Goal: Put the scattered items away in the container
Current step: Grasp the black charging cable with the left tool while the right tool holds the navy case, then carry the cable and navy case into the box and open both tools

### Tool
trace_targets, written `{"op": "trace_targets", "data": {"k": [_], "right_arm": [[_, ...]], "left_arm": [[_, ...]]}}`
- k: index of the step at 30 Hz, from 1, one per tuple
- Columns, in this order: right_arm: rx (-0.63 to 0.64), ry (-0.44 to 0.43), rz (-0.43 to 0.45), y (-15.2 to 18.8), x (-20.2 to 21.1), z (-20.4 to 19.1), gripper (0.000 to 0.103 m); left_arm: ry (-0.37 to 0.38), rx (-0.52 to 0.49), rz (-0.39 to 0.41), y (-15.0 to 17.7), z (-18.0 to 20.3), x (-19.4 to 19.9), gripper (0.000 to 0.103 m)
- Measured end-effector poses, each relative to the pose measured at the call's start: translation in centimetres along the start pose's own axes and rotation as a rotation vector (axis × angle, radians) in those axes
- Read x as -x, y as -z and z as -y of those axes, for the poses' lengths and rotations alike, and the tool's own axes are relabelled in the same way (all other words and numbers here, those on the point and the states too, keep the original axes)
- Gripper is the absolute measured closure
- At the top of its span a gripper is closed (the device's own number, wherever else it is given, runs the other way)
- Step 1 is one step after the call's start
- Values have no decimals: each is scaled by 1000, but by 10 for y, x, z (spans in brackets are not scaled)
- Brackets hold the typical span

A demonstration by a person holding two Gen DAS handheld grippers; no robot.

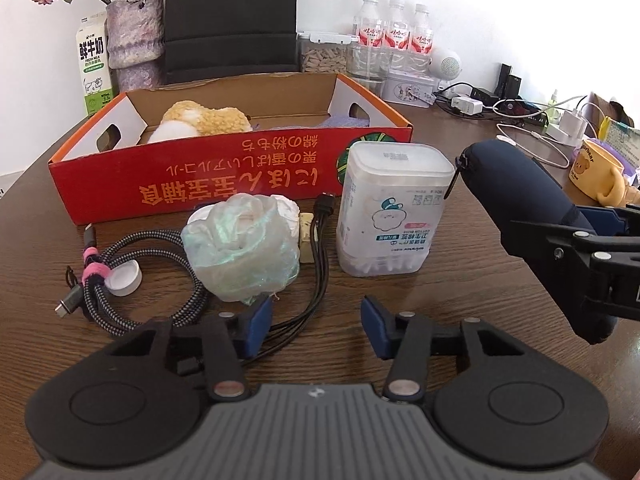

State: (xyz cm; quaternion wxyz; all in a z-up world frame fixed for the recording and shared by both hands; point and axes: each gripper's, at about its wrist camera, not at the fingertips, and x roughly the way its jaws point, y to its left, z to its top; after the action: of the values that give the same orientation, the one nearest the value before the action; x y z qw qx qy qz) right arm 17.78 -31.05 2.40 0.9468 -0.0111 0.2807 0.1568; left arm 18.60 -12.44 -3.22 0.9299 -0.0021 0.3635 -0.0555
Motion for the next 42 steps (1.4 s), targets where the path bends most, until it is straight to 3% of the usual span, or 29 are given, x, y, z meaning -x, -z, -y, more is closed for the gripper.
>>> {"op": "trace_targets", "data": {"k": [12,15,20,30,42], "right_arm": [[-23,-36,-19,1,-20,15,41],[-26,-40,-17,1,-21,16,41],[-28,-39,-12,1,-19,15,41],[-15,-20,36,-9,0,-1,41],[23,-16,140,-56,7,-46,41]], "left_arm": [[-28,-24,-30,-11,11,-18,78],[-37,-20,-29,-13,10,-20,94],[-34,-24,-11,-14,9,-14,96],[-8,1,105,-21,-8,27,97],[21,47,333,-65,-53,90,98]]}}
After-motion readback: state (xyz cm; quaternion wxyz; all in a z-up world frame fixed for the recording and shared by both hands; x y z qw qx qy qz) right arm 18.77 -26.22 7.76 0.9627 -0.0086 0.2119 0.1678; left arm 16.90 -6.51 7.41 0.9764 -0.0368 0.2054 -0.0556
